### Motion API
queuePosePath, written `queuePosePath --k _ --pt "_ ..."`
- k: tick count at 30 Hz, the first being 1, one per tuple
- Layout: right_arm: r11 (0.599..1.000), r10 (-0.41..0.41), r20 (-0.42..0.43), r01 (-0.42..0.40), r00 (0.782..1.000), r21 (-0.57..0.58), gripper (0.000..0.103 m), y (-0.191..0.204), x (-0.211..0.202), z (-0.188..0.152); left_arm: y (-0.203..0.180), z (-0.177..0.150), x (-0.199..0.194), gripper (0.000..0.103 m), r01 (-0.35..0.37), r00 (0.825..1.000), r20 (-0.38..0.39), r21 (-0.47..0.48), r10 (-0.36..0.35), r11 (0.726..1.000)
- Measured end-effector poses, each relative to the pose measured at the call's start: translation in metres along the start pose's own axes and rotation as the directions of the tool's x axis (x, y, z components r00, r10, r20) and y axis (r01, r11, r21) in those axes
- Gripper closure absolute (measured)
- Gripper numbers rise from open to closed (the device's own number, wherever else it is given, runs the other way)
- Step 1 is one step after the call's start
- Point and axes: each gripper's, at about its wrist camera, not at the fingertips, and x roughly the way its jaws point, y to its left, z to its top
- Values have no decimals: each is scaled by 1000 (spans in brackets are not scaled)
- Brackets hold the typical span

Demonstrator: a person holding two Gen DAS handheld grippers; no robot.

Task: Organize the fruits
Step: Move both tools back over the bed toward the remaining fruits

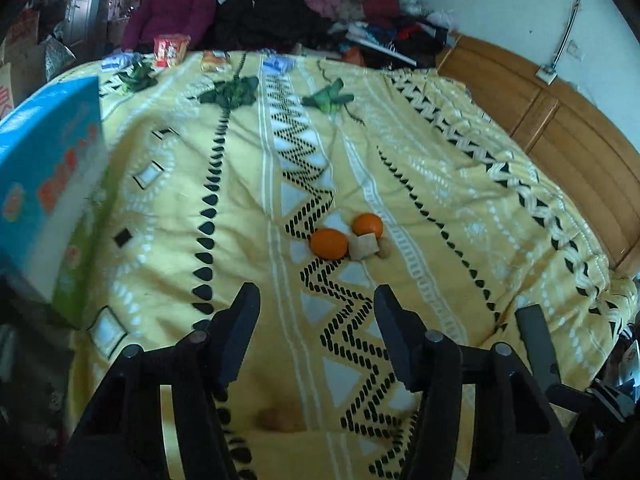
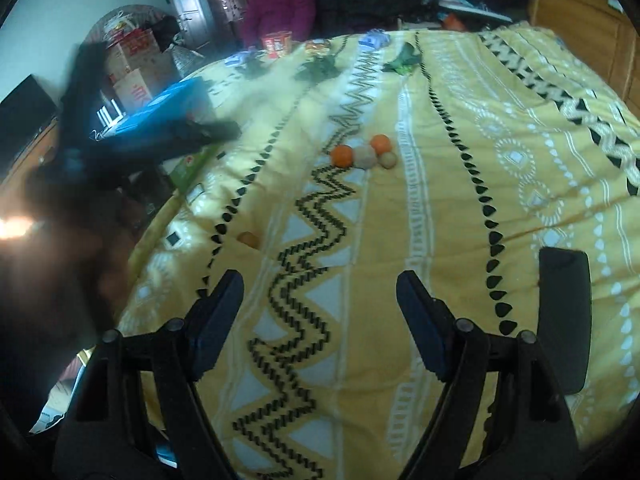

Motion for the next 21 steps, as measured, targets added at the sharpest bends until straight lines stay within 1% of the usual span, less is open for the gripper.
queuePosePath --k 2,4,7,9,13,17,18,19,21 --pt "1000 1 -11 0 1000 23 24 -18 5 -2 -2 3 38 47 6 999 -50 0 -6 1000" --pt "998 2 -18 -1 1000 58 24 -34 9 -3 -7 6 70 48 -11 996 -86 42 14 999" --pt "995 -4 -27 7 1000 103 24 -54 16 -5 -16 7 105 48 -29 993 -115 110 41 993" --pt "991 -6 -36 10 999 130 24 -66 22 -5 -14 10 121 48 -24 991 -128 105 37 994" --pt "990 -2 -41 8 999 141 24 -77 32 -2 -9 20 133 49 -6 993 -116 51 11 999" --pt "991 8 -38 -3 999 137 24 -78 37 0 -15 29 141 49 -18 994 -108 58 24 998" --pt "991 8 -38 -3 999 134 24 -77 37 0 -15 29 144 52 -20 993 -116 56 27 998" --pt "991 9 -38 -3 999 134 24 -77 38 1 -14 29 146 61 -10 992 -123 47 16 999" --pt "991 12 -37 -7 999 135 29 -76 39 3 -16 27 142 62 -3 993 -118 44 8 999"
